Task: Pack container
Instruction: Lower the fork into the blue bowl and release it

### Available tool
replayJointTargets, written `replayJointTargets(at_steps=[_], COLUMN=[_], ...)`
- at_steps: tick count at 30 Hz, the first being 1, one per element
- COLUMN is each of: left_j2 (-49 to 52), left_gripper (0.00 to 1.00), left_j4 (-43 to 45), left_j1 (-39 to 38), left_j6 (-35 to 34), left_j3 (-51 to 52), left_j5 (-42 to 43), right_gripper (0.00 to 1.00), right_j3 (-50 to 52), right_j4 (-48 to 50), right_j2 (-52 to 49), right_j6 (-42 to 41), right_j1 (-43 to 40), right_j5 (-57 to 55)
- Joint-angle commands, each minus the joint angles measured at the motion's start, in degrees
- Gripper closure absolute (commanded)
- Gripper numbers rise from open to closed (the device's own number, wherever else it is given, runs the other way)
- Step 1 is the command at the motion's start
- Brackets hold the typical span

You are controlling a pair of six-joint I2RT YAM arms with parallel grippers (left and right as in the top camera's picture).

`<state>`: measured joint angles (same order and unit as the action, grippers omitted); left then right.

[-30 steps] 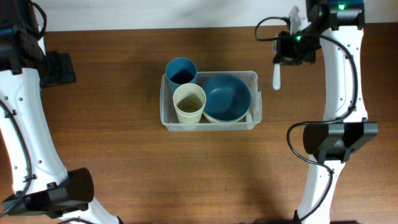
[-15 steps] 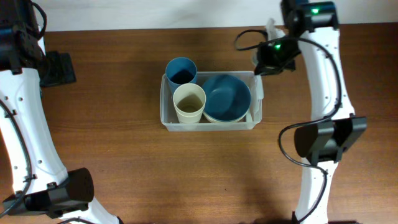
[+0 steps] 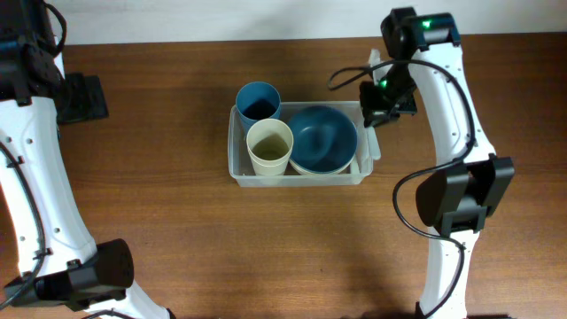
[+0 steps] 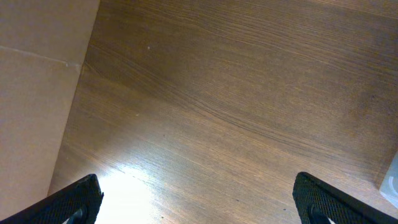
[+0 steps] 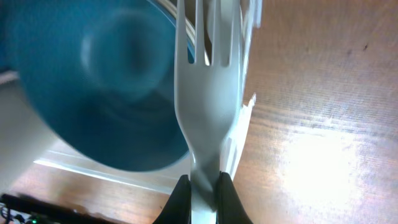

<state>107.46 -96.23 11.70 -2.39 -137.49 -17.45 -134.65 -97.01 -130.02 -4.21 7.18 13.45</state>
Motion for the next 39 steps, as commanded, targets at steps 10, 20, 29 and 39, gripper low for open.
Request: replayJointTargets(at_steps=[10, 20, 29, 39], left_j2=[-1.42, -1.42, -1.42, -1.42], left_gripper=[0.00, 0.00, 0.00, 0.00], left_j4=[0.11, 0.11, 0.11, 0.11], left_j1=[0.07, 0.07, 0.09, 0.07], left_j6=[0.09, 0.09, 0.09, 0.09], left_j3=[-0.94, -0.94, -0.94, -0.94], left_j5=[-0.79, -0.79, -0.79, -0.79], right_gripper=[0.96, 0.79, 0.71, 0.71], right_j3=[7.17, 7.15, 7.15, 7.04], right_j4=[0.22, 1.49, 3.15, 3.89], right_j2=[1.84, 1.81, 1.81, 1.84], right_j6=[0.98, 0.94, 0.92, 0.94], right_j1=[-0.07, 0.17, 0.72, 0.68], right_j5=[-1.29, -0.24, -0.22, -0.09])
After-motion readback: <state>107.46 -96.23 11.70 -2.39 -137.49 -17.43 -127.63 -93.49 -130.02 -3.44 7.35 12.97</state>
